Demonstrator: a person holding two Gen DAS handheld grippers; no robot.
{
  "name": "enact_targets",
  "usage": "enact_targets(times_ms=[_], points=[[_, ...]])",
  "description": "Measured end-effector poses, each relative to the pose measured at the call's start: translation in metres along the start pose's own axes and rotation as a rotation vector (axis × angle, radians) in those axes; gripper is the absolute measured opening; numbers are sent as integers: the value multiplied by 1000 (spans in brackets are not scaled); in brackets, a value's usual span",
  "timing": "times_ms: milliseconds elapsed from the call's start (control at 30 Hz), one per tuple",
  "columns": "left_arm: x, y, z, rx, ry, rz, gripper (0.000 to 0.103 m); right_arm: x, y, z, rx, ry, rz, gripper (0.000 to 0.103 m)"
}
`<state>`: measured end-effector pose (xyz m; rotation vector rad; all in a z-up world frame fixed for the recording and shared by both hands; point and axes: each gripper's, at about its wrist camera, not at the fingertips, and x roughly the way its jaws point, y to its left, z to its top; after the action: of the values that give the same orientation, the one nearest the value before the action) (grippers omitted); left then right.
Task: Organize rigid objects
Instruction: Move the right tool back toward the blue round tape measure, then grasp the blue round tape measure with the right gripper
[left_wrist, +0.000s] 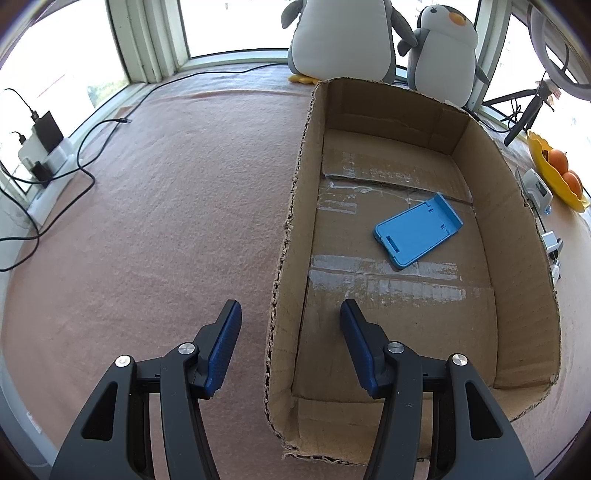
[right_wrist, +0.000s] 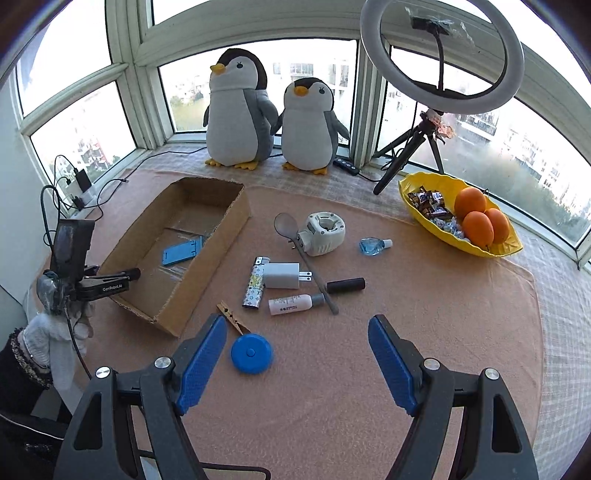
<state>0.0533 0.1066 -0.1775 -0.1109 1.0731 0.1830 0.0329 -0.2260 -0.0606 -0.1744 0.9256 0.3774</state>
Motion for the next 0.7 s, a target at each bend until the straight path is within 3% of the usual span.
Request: enact_targets(times_ms=[300, 700], points=[[0, 0, 0, -9, 1, 7, 56, 66, 29, -25, -120, 115, 23, 76], [-1, 1, -2, -20, 0, 10, 56, 124, 43, -34, -175, 255, 66, 75]])
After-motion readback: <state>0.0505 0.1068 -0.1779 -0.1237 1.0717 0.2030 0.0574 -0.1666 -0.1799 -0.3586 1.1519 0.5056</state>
